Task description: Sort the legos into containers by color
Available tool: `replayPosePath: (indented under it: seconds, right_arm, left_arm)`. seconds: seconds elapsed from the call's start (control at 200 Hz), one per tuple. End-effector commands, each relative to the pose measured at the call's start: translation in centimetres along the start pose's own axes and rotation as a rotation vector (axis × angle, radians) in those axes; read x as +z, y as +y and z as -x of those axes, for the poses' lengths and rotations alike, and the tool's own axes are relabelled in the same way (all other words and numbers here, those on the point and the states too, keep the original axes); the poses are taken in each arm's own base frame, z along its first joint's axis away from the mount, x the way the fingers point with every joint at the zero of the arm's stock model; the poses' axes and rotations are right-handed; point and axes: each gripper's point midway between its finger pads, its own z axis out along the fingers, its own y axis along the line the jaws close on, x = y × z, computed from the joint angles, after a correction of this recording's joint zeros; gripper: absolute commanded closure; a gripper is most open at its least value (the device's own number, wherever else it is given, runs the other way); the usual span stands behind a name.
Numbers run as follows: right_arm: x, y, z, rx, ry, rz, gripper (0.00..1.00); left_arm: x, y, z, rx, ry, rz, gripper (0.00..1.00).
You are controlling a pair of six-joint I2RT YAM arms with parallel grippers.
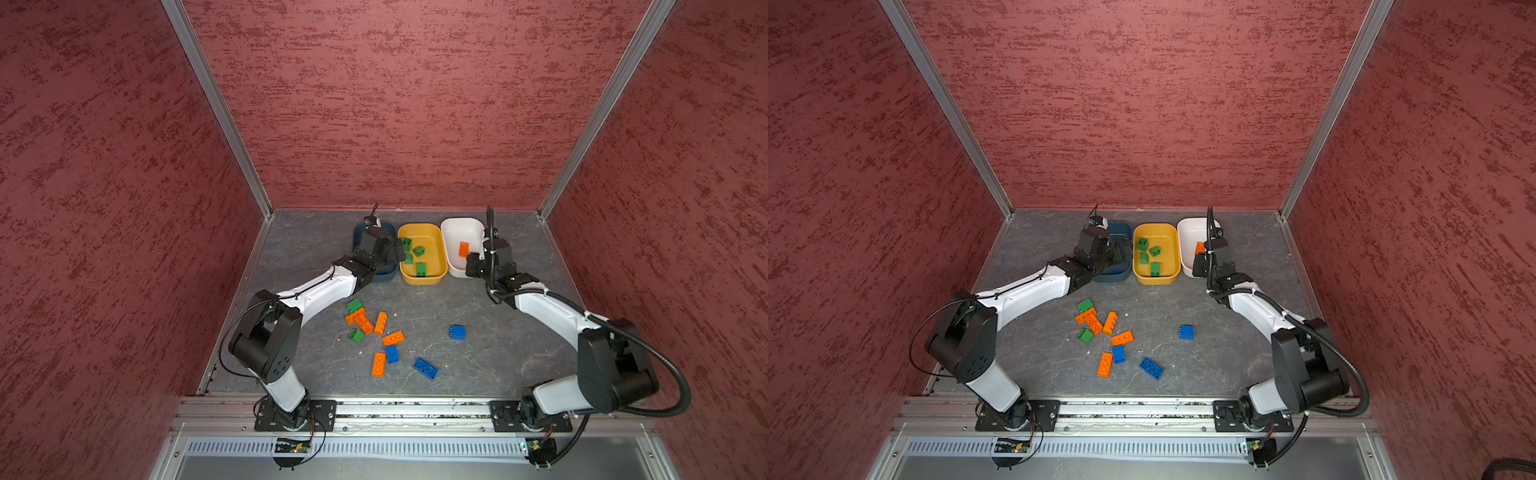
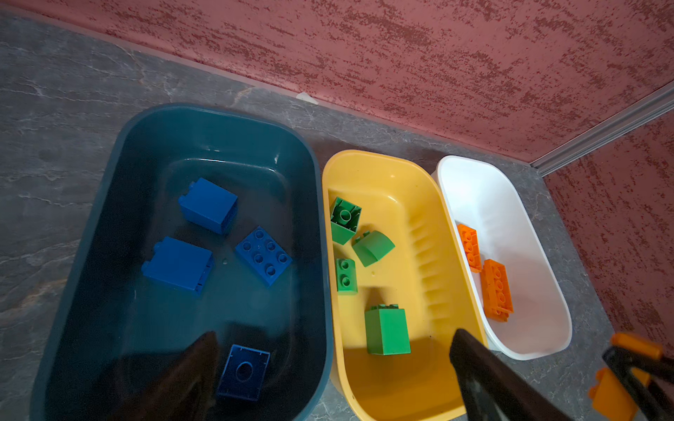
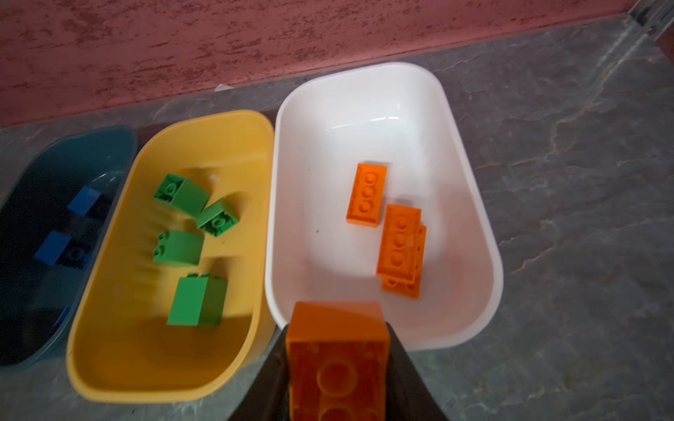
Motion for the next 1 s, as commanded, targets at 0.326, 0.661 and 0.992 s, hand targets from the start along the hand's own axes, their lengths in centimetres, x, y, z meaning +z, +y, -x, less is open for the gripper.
replayPosePath:
  seconds: [0.326,0.661,0.992]
  right_arm:
    - [9.8,0.5,4.1,-0.052,0.078,0.065,0.74]
    - [10.6,2.2,5.1,-0.001,0.107,0.133,0.42]
    - [6.5,3.3,5.5,0.023,0.048,0.192,0.23]
  left_arm:
    - [-2.5,3.7,-6.1,0.047,0.230,0.082,0.01]
    - [-6.6,6.0,-12.6,0.192,0.426,0.121,0.08]
    - [-7.5,6.1,-17.1,0.301,0.533,0.185,0.31]
